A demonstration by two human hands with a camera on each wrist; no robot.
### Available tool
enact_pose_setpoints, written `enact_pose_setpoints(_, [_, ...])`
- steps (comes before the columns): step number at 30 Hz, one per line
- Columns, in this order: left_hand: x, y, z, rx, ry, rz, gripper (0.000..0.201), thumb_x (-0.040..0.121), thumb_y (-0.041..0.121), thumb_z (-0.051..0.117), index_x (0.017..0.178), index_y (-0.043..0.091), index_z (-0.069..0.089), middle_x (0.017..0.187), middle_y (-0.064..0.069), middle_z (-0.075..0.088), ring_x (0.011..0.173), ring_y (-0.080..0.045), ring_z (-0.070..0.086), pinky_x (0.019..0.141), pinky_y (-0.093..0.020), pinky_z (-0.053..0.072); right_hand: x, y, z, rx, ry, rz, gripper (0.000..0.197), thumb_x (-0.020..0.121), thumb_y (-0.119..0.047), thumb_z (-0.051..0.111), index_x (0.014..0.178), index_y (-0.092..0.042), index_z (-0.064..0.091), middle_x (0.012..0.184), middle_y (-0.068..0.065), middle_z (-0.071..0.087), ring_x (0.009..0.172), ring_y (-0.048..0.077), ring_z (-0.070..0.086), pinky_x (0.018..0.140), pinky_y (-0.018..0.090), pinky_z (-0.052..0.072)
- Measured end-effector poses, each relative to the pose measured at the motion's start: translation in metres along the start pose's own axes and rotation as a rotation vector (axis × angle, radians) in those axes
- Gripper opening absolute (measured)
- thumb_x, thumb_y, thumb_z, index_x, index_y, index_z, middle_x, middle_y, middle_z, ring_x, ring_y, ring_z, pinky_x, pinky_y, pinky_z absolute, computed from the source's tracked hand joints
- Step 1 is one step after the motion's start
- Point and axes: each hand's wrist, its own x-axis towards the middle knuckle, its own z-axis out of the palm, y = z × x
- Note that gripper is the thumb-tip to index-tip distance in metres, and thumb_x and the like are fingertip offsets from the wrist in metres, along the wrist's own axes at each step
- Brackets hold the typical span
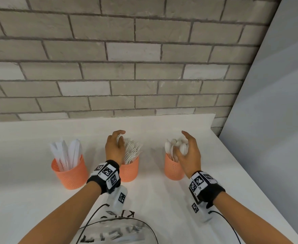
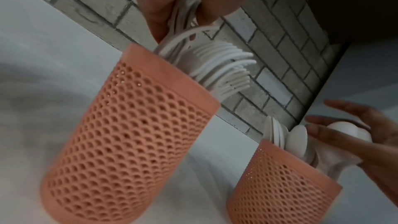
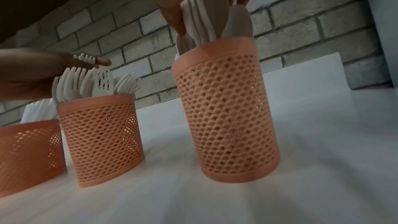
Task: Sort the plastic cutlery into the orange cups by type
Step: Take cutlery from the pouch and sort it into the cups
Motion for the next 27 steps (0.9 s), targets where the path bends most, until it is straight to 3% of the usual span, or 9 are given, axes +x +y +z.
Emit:
enact_pose_setpoints(4, [-0.001,0.006,0.001,0.044,0.007,0.021,0.024,0.098,0.013,0.039,0.110,0.002,0.056,0.113,-0.018,0.057,0.105,-0.030,0.055,0.086,-0.027,0.038,0.005,0.002,0.001,-0.356,-0.050,-0.263,0.049,0.091,-0.030,0.034,0.123,-0.003,0.059,0.139,0.015,0.049,0.127,0.030,0.047,0.107,0.027,0.031])
enact_pose_setpoints(8, [-0.008,0.003,-0.002,0.104,-0.015,0.059,0.029,0.100,0.014,0.032,0.108,0.001,0.056,0.110,-0.016,0.058,0.103,-0.029,0.055,0.082,-0.023,0.034,0.006,0.007,0.006,-0.605,-0.108,-0.293,0.058,0.092,-0.027,0.021,0.123,0.007,0.056,0.137,0.024,0.048,0.129,0.040,0.045,0.110,0.042,0.028])
enact_pose_setpoints(10, [-0.013,-0.004,-0.001,0.188,-0.104,0.056,0.033,0.100,0.015,0.030,0.118,0.002,0.055,0.123,-0.016,0.057,0.115,-0.029,0.053,0.092,-0.025,0.036,0.001,0.009,0.005,-0.669,-0.142,-0.284,0.071,0.093,-0.038,0.008,0.128,0.006,0.052,0.141,0.023,0.044,0.133,0.038,0.041,0.113,0.044,0.022])
enact_pose_setpoints(12, [-0.014,-0.008,0.001,0.305,-0.183,0.019,0.040,0.101,0.017,0.028,0.132,0.003,0.047,0.143,-0.014,0.044,0.134,-0.028,0.038,0.110,-0.031,0.029,0.001,0.007,0.002,-0.692,-0.167,-0.251,0.085,0.091,-0.051,-0.005,0.133,0.002,0.047,0.146,0.019,0.039,0.138,0.032,0.035,0.117,0.039,0.013])
enact_pose_setpoints(15, [-0.016,-0.002,0.001,0.356,-0.180,0.044,0.046,0.101,0.018,0.026,0.144,0.004,0.030,0.156,-0.009,0.020,0.145,-0.021,0.018,0.120,-0.032,0.014,0.003,0.000,0.000,-0.714,-0.142,-0.252,0.077,0.091,-0.053,0.005,0.138,-0.005,0.043,0.149,0.018,0.034,0.141,0.031,0.029,0.117,0.038,0.007])
enact_pose_setpoints(17, [-0.019,0.001,0.001,0.419,-0.219,0.115,0.048,0.101,0.022,0.024,0.147,0.008,0.022,0.158,-0.007,0.015,0.146,-0.020,0.013,0.120,-0.031,0.010,0.004,0.000,0.002,-0.761,-0.211,-0.248,0.072,0.087,-0.052,0.012,0.141,-0.015,0.041,0.152,0.018,0.028,0.143,0.033,0.023,0.117,0.043,0.010])
enact_pose_setpoints(21, [-0.024,0.003,-0.001,0.699,-0.371,0.102,0.054,0.100,0.037,0.020,0.147,0.010,0.023,0.159,-0.004,0.004,0.147,-0.020,0.003,0.120,-0.036,0.004,0.006,-0.001,0.005,-0.846,-0.283,-0.262,0.065,0.083,-0.048,0.022,0.131,-0.018,0.054,0.141,0.026,0.043,0.131,0.042,0.041,0.109,0.052,0.029])
enact_pose_setpoints(24, [-0.027,0.007,-0.004,0.753,-0.390,0.109,0.069,0.095,0.052,0.014,0.150,0.011,0.009,0.159,-0.005,-0.002,0.147,-0.019,-0.002,0.119,-0.038,0.001,0.006,-0.002,0.006,-0.847,-0.274,-0.247,0.063,0.083,-0.042,0.020,0.134,-0.018,0.050,0.142,0.026,0.041,0.133,0.042,0.038,0.108,0.053,0.030])
enact_pose_setpoints(27, [-0.031,0.010,-0.007,0.788,-0.468,0.110,0.079,0.088,0.061,0.011,0.150,0.012,0.006,0.159,-0.005,-0.004,0.147,-0.019,-0.003,0.120,-0.040,0.001,0.004,-0.002,0.007,-0.923,-0.322,-0.263,0.061,0.088,-0.044,0.021,0.140,-0.020,0.042,0.145,0.022,0.039,0.133,0.037,0.037,0.110,0.051,0.025])
